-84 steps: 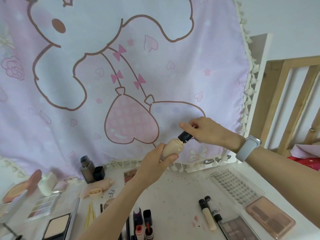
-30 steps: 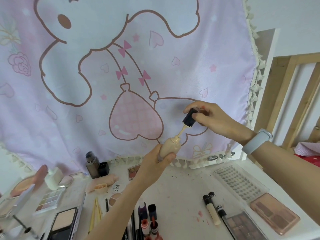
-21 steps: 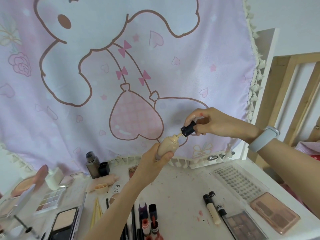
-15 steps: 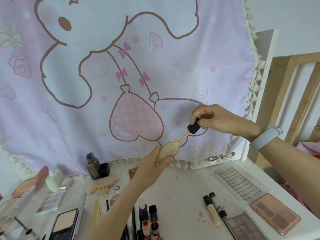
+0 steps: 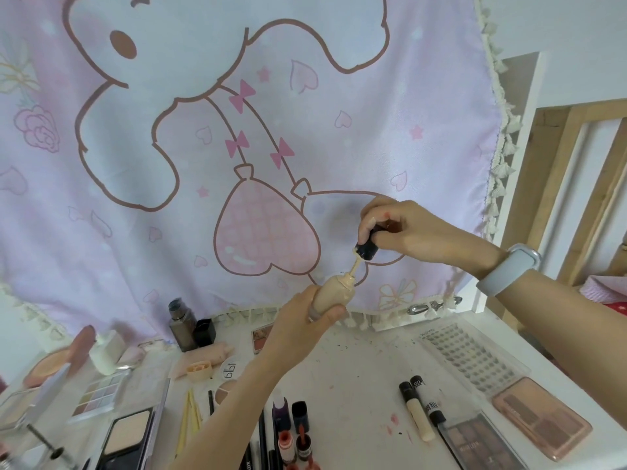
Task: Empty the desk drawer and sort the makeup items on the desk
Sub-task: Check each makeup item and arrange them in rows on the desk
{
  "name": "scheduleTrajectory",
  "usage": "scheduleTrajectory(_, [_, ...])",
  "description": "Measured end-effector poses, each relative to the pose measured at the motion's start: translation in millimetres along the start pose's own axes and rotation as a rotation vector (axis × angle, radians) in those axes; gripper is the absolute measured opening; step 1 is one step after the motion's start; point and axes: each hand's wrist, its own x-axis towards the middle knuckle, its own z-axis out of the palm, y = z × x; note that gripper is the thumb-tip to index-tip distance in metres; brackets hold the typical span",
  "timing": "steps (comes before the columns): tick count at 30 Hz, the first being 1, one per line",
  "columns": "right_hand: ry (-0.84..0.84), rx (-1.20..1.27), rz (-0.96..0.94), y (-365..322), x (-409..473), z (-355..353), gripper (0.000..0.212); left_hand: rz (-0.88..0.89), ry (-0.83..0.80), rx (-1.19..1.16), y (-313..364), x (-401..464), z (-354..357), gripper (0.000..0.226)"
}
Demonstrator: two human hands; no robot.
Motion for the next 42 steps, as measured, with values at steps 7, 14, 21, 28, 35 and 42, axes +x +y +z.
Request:
scheduleTrajectory(7, [0.209,0.220,0.068,11.2,-2.1,-10.1,0.036,-0.048,0.077,-0.115,-5.3,0.9,-3.9,0.023])
scheduleTrajectory(14, [0.380,0.836,0.205,34.9,-15.5,6.2,0.027,-0.221,0.181,-0.448,-21.5,3.8,-17.4,0.008])
scheduleTrajectory(21, [0.126,1.173,0.462,60.8,-50.9,85.3,0.023,-0.300,0.106,-0.395,-46.9,-6.5,-33.9,0.012])
scheduleTrajectory(28, [0.011,1.394,0.620,82.6,-57.1,131.1,0.032,-0.386,0.009,-0.206,-79.8,-12.1,-34.0,0.007])
scheduleTrajectory(35, [0.044,0.815,0.662,94.6,-44.6,166.9,0.023,-0.455,-0.018,-0.132,-91.4,-7.4,-20.2,0.029])
scheduleTrajectory(42, [0.063,0.069,0.466,111.7,-29.4,196.9,0.027,-0.398,0.068,0.006,-96.1,-6.8,-0.1,0.033])
